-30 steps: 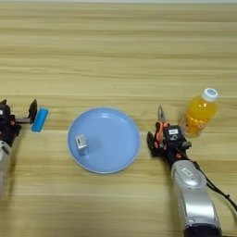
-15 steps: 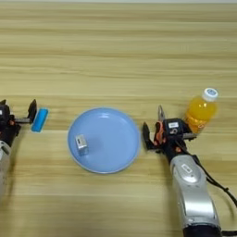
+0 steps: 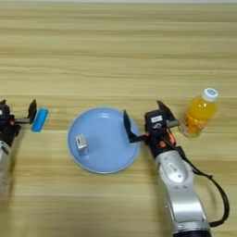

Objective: Move the objects on the table

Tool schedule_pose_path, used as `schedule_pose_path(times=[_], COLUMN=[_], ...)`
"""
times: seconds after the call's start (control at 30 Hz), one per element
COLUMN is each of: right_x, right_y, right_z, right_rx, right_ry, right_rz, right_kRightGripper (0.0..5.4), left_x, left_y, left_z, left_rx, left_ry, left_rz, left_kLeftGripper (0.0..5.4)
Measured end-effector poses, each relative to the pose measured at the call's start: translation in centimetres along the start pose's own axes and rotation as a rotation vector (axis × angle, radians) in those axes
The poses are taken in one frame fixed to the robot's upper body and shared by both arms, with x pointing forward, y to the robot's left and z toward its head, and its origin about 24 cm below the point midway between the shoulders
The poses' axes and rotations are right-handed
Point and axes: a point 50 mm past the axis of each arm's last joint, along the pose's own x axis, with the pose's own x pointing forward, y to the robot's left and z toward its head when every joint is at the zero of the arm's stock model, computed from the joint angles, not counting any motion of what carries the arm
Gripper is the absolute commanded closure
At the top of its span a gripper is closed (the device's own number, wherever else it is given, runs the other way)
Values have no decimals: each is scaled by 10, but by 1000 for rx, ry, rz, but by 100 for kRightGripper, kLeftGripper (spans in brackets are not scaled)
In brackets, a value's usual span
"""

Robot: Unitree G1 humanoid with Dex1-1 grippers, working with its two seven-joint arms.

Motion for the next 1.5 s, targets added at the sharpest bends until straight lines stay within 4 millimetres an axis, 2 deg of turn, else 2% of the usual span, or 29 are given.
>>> schedule_pose_path(times=[0.4, 0.77, 1.5], right_x=[7, 5, 4], right_y=[63, 74, 86], right_z=[12, 11, -14], right_rx=[44, 40, 51], right_ry=[-49, -42, 69], right_rz=[238, 292, 348], right_kRightGripper=[2, 2, 3], left_x=[0, 1, 0], left_y=[0, 0, -1], left_z=[0, 0, 0], left_rx=[0, 0, -1], left_ry=[-1, -1, -1], left_rz=[-1, 3, 5], left_kLeftGripper=[0, 0, 0])
